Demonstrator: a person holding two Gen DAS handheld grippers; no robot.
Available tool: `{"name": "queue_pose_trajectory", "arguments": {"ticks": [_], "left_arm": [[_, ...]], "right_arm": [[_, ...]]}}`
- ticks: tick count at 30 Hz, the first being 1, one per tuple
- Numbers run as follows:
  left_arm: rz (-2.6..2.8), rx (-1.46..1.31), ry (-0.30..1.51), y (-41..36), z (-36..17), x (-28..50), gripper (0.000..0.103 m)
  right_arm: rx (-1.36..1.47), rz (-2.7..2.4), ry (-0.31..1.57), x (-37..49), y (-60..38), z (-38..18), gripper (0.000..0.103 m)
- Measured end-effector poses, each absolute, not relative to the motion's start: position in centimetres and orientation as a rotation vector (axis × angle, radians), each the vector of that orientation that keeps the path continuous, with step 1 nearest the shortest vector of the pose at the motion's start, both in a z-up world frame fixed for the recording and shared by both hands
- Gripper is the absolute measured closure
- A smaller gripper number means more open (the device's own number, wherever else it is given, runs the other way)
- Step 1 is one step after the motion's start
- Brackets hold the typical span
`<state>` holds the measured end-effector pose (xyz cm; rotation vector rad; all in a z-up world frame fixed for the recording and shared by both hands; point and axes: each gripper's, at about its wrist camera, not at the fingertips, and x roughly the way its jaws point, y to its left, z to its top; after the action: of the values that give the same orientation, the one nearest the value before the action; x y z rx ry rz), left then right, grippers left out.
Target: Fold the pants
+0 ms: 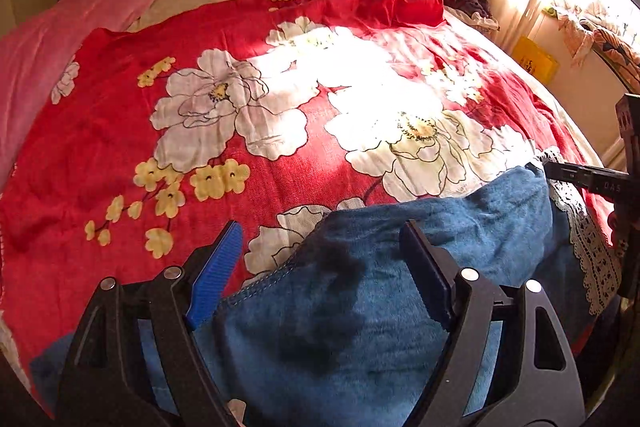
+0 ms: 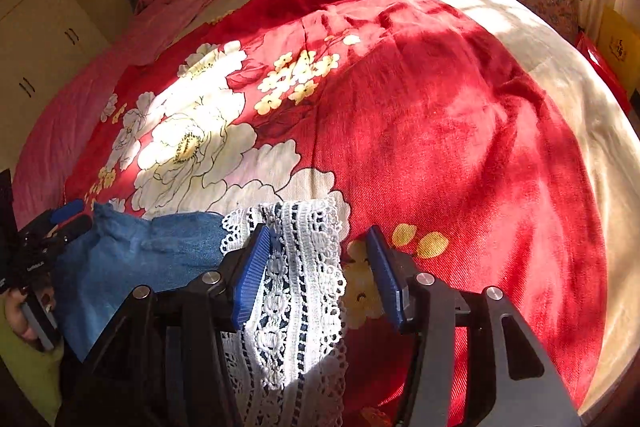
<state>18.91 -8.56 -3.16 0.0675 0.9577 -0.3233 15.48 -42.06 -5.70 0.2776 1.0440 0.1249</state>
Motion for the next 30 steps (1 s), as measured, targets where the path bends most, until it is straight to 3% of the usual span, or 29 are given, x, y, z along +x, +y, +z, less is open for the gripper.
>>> {"name": "queue_pose_trajectory", "arguments": {"ticks": [3,5,7,9,10,16,22,25,26,27,28,30], "left_arm": [[-0.331,0.029,1.014,-8.7,-5.2,19.8,0.027],[-0.344,-0.013,1.027,-8.7,-5.8,19.6,0.030],[-0.368,-0.017,1.017,-9.2,-5.7,18.9,0.075],[-0.382,-0.003,1.000,-9.7,-4.9,18.2,0.097],[-0.378,0.008,0.988,-9.7,-4.3,17.9,0.100],[-0.361,0.074,0.891,-11.0,-1.3,18.2,0.100],[-0.290,0.115,0.930,-12.2,-5.2,19.7,0.098],[-0.276,0.117,0.921,-12.1,-6.3,19.7,0.094],[-0.280,0.111,0.916,-11.9,-6.1,19.6,0.093],[-0.279,0.105,0.916,-11.6,-5.8,19.4,0.087],[-0.273,0.100,0.914,-11.2,-5.2,19.1,0.074],[-0.294,0.083,0.874,-10.3,-3.4,17.7,0.063]], "right_arm": [[0.311,0.168,1.013,14.7,-42.1,-5.9,0.056],[0.336,0.204,1.004,14.1,-42.2,-5.8,0.073],[0.327,0.235,0.978,13.4,-41.9,-5.3,0.085],[0.318,0.250,0.930,12.6,-41.7,-4.4,0.088],[0.314,0.259,0.900,12.2,-41.8,-3.6,0.089],[0.153,0.207,0.781,12.9,-41.6,0.6,0.089],[0.043,0.140,0.962,16.7,-41.0,-4.5,0.088],[0.049,0.127,0.961,16.5,-41.3,-5.2,0.081],[0.061,0.115,0.950,16.1,-41.5,-4.7,0.070],[0.087,0.107,0.932,15.5,-42.0,-3.9,0.064],[0.119,0.107,0.905,14.6,-42.5,-3.0,0.060],[0.204,0.119,0.854,12.3,-43.8,-1.1,0.058]]}}
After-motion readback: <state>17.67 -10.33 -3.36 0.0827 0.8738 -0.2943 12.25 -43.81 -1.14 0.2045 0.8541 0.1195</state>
